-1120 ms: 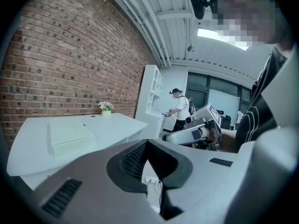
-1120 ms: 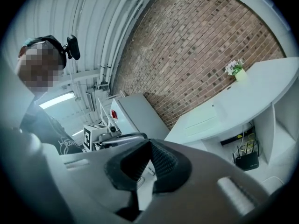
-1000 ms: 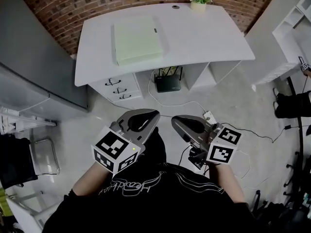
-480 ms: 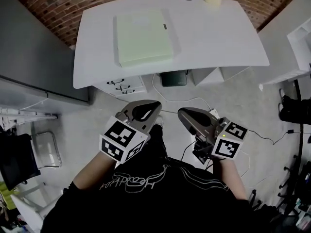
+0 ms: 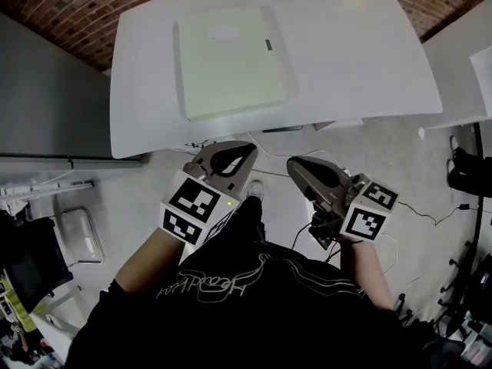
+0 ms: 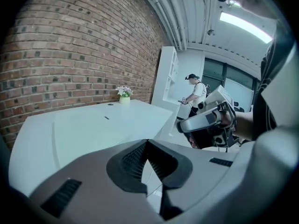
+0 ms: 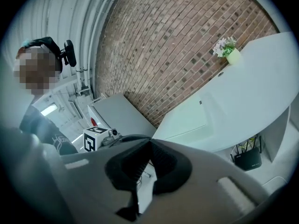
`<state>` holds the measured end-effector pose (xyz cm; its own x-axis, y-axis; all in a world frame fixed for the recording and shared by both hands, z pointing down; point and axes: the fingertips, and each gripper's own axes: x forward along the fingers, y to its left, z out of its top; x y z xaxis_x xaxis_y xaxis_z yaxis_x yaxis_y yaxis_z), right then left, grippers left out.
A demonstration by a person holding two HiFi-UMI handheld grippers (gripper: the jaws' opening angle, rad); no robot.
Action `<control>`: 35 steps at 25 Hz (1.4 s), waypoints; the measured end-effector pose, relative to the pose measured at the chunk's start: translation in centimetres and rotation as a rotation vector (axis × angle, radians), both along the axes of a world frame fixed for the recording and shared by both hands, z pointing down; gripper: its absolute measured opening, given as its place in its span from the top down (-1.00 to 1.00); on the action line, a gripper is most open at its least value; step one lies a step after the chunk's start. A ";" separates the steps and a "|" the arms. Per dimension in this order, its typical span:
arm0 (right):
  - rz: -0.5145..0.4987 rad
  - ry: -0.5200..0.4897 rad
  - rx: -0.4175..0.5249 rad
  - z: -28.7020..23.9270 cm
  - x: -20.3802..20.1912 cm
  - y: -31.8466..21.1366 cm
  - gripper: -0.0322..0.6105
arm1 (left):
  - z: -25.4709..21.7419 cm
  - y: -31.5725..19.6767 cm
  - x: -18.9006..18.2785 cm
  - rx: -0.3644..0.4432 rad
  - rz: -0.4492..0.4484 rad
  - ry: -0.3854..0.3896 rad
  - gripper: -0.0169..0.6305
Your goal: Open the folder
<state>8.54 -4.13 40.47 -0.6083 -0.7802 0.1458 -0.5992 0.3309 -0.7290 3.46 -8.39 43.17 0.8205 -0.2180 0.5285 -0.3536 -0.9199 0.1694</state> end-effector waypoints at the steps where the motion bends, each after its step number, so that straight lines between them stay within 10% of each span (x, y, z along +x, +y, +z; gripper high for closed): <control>1: 0.001 0.002 -0.007 0.2 0.2 -0.6 0.89 | 0.1 -0.8 0.2 0.004 -0.002 0.001 0.94; 15: 0.015 0.010 -0.038 1.5 2.8 -6.1 0.89 | 2.5 -7.8 2.9 0.129 0.058 -0.096 0.74; 35: -0.035 -0.055 -0.067 3.6 5.8 -6.5 0.89 | 9.1 -9.9 4.4 0.481 0.188 -0.525 0.50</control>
